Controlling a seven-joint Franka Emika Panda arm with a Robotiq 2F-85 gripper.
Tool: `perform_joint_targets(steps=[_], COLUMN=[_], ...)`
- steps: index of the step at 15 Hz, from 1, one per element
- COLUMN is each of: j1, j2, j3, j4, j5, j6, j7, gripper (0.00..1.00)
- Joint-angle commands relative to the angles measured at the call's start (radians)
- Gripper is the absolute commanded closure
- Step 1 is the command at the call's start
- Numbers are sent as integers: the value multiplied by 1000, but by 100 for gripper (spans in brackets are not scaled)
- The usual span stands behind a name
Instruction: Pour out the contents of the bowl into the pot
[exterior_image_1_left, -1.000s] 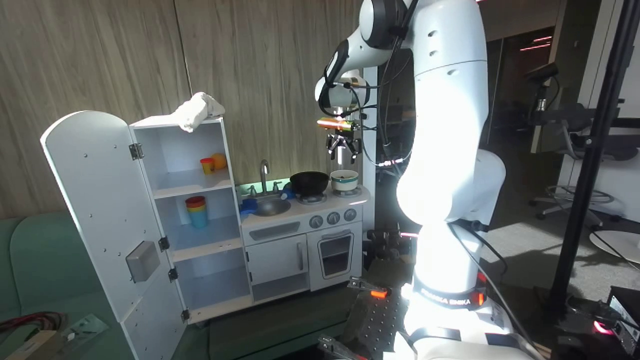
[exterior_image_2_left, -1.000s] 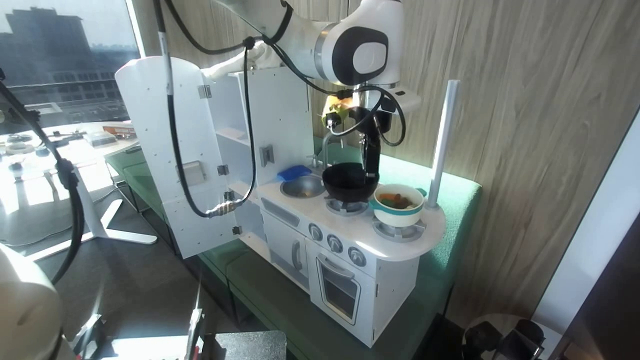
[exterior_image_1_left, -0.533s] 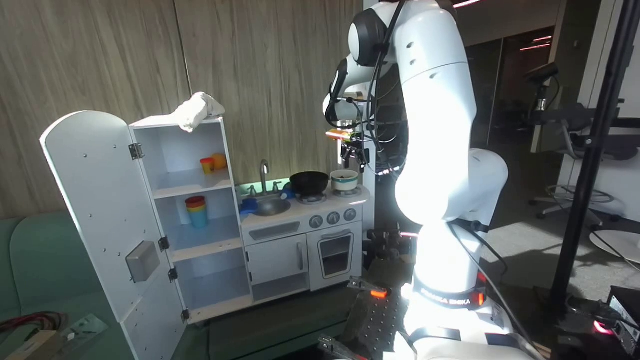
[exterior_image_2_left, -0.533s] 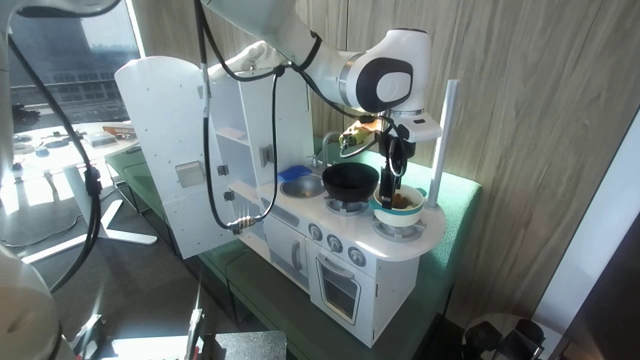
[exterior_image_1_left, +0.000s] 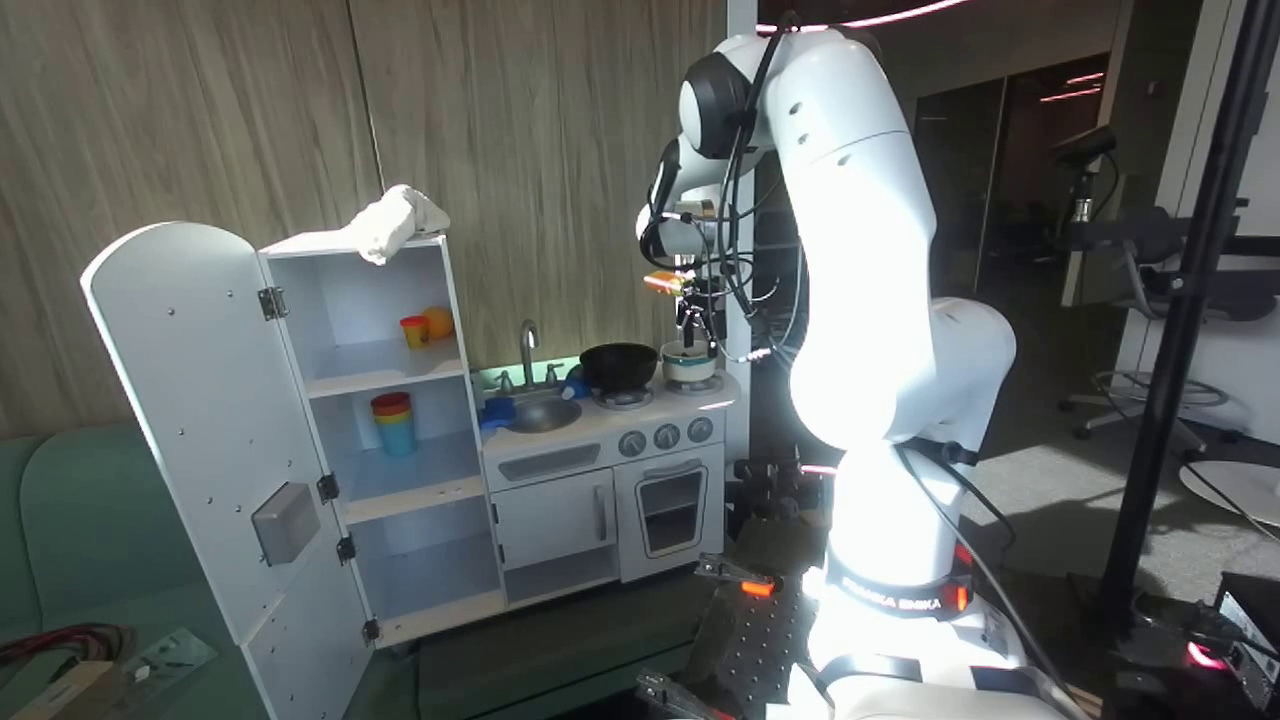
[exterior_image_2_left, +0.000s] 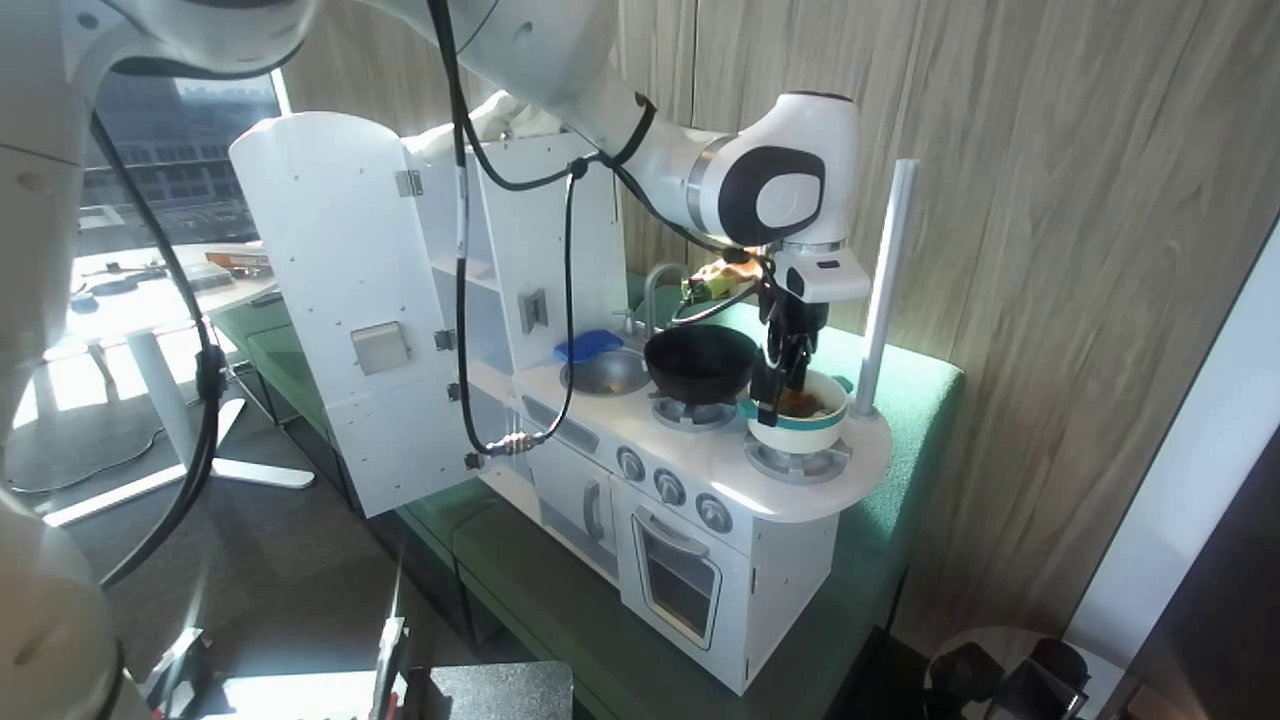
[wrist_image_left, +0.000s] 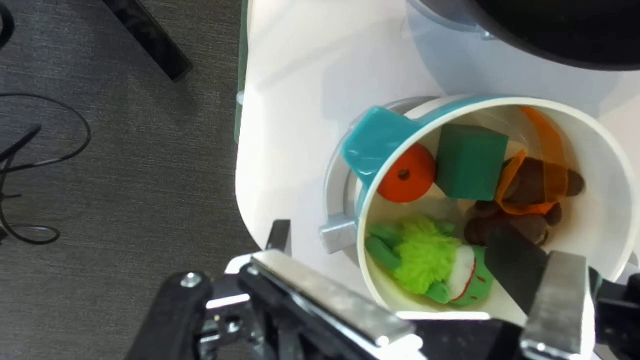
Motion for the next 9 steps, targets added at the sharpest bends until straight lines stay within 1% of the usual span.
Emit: perform_joint_targets(steps=[1,7,8,9], j1=[-2,3,2,3], j2=[-4,-6,-3,10], j3=[2,9,9,8], j4=[-1,-37,-39,-31], j5=[3,14,14,12], j6=[-22,-6,-5,-10], j7=[32,57,61,76], gripper=[0,0,2,24])
